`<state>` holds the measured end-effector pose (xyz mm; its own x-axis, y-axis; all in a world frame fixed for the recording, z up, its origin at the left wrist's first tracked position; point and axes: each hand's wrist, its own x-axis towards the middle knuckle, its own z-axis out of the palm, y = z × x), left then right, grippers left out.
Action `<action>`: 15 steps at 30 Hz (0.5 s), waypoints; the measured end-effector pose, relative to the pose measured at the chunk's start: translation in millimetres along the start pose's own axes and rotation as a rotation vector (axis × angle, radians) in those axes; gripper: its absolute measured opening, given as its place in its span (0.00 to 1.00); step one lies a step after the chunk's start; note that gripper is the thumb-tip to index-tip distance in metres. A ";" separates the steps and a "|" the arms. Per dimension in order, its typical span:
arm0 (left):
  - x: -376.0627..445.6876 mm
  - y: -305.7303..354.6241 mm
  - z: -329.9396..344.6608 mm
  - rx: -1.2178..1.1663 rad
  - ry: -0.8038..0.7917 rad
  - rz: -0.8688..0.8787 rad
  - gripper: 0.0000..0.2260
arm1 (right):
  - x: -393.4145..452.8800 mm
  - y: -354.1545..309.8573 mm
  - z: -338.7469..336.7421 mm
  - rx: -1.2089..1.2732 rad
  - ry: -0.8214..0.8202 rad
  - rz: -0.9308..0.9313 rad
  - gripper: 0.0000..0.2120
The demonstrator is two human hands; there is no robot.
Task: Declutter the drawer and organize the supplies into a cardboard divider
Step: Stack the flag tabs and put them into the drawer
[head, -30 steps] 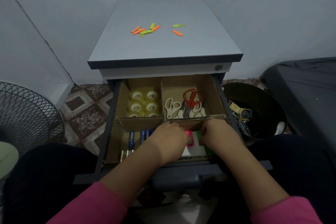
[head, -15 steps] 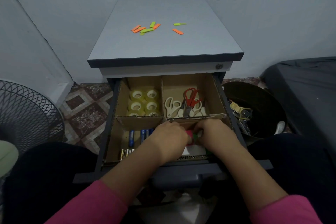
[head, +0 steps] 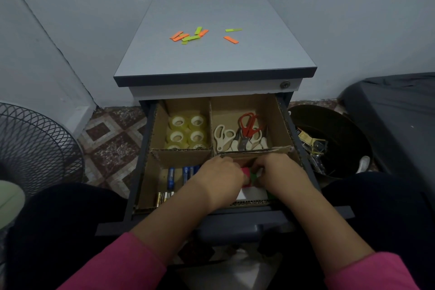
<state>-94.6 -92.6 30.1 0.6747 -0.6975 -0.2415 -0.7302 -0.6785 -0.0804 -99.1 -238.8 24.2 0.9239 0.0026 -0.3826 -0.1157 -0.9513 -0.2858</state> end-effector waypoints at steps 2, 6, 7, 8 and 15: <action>-0.5 0.1 -0.4 -0.005 0.006 0.001 0.20 | -0.7 1.5 0.9 0.023 0.048 0.001 0.14; -0.8 -0.1 -1.1 0.001 0.007 0.005 0.21 | -4.2 6.5 1.4 -0.047 0.113 0.071 0.09; -0.6 -0.1 -0.9 0.004 0.006 0.006 0.21 | -5.3 7.4 1.0 -0.080 0.126 0.091 0.07; -0.2 0.0 -0.9 0.008 0.002 0.006 0.22 | -6.9 7.7 0.8 -0.102 0.129 0.105 0.06; -0.3 0.0 -0.4 0.003 0.001 0.003 0.22 | -9.6 3.4 -0.7 -0.104 0.088 0.125 0.06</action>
<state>-94.8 -92.4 30.5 0.6729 -0.6996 -0.2404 -0.7323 -0.6759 -0.0829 -108.1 -242.3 27.5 0.9337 -0.1404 -0.3294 -0.1975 -0.9692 -0.1468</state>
